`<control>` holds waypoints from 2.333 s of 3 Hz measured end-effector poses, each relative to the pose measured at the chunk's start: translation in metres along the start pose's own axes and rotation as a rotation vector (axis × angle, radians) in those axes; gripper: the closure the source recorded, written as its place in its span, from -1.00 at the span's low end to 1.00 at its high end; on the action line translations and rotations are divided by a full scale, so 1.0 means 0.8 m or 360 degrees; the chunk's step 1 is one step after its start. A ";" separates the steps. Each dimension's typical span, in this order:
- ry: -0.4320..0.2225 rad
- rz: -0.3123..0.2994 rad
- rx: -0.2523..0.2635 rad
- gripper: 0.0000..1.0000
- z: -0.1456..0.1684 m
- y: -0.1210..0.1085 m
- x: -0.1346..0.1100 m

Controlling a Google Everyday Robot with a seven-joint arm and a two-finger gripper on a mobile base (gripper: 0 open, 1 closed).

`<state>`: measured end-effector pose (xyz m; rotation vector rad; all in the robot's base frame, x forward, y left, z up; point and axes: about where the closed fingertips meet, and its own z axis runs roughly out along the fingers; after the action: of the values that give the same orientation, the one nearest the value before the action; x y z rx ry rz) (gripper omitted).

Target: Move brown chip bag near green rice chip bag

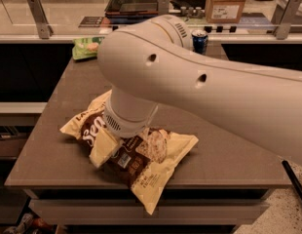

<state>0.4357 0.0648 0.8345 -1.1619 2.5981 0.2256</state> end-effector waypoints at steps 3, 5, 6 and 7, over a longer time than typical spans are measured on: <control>-0.0002 -0.0008 -0.0001 0.74 -0.002 0.003 0.000; -0.0003 -0.0009 0.0000 1.00 -0.008 0.003 -0.003; -0.0003 -0.0009 0.0000 1.00 -0.008 0.003 -0.003; -0.0003 -0.0009 0.0000 1.00 -0.009 0.003 -0.003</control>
Offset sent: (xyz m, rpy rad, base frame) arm -0.0008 0.0005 0.0005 0.0011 0.0004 0.0026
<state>0.4340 0.0662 0.8419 -1.1683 2.5930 0.2255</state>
